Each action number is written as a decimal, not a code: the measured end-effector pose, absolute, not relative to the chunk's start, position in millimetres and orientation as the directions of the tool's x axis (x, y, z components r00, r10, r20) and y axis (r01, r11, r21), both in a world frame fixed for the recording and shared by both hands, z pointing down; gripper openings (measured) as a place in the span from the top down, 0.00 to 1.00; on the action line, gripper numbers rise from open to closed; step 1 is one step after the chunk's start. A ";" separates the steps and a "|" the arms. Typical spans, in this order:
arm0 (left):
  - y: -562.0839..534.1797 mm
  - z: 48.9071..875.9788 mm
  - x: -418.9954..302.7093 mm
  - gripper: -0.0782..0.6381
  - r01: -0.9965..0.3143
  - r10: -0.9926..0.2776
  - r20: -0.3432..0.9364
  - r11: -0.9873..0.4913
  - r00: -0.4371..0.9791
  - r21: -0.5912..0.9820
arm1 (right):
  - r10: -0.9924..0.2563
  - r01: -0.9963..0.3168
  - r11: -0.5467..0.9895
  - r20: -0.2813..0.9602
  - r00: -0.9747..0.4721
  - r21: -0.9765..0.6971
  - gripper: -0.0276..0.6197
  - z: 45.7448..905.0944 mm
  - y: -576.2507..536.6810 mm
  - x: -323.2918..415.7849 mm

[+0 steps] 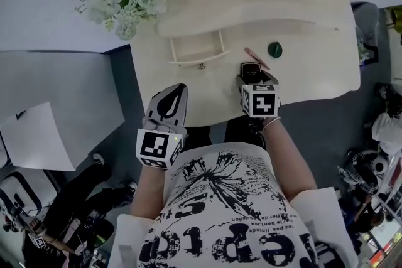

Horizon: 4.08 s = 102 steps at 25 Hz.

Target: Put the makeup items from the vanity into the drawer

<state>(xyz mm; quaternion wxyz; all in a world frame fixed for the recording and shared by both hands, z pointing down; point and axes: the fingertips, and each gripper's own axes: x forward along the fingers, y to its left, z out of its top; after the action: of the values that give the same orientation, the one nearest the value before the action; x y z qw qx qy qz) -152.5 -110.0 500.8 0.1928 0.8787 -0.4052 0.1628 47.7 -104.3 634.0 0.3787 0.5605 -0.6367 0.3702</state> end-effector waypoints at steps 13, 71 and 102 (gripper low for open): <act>-117.3 473.1 -169.1 0.86 -0.792 -0.697 0.396 -0.589 0.598 0.159 | -0.479 -0.986 0.161 0.871 -0.109 -0.035 0.45 601.8 -116.7 36.5; -125.6 431.6 -146.8 0.86 -0.802 -0.732 0.342 -0.582 0.589 0.136 | -0.499 -0.950 0.306 0.840 -0.214 -0.060 0.45 553.9 -136.0 54.8; -130.3 453.3 -105.8 0.86 -0.881 -0.791 0.391 -0.449 0.471 0.151 | -0.375 -0.847 0.531 0.893 -0.250 -0.014 0.87 597.8 -149.4 84.8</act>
<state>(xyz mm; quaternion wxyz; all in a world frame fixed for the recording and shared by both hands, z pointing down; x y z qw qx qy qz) -105.8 -130.3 453.3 0.1684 0.8408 -0.4970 0.1331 84.8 -149.4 597.8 0.4556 0.4090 -0.7470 0.2589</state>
